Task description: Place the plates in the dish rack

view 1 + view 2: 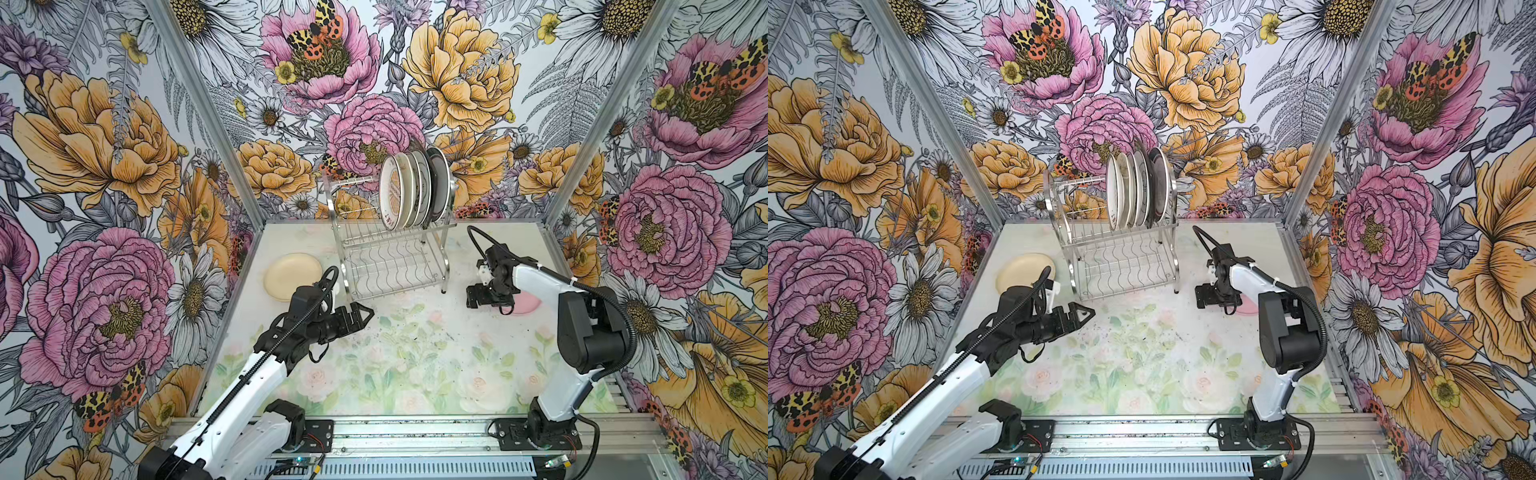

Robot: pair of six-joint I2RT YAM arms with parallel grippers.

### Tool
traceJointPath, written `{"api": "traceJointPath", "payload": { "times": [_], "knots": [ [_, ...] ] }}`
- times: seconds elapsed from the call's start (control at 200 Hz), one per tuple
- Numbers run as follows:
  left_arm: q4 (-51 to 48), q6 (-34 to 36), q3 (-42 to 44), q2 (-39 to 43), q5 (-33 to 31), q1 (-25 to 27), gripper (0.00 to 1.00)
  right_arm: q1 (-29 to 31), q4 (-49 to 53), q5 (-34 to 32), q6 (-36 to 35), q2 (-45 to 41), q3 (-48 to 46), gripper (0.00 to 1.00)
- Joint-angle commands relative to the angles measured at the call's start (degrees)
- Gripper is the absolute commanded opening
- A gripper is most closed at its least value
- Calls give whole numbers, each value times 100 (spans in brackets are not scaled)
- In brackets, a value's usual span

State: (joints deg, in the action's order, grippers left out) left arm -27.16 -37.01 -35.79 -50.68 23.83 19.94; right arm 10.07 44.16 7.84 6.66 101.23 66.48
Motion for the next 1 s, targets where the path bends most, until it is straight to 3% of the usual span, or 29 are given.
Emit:
{"api": "traceJointPath", "payload": {
  "times": [0.0,0.781,0.991],
  "knots": [
    [0,171,84,152,163,-69,99,274,60,22,169,-329,-227,92],
    [-292,217,178,519,270,-173,99,2969,40,-160,1884,-1614,-1487,92],
    [-404,212,175,625,274,-169,99,2816,123,-165,2074,-2239,-1476,92]
  ]
}}
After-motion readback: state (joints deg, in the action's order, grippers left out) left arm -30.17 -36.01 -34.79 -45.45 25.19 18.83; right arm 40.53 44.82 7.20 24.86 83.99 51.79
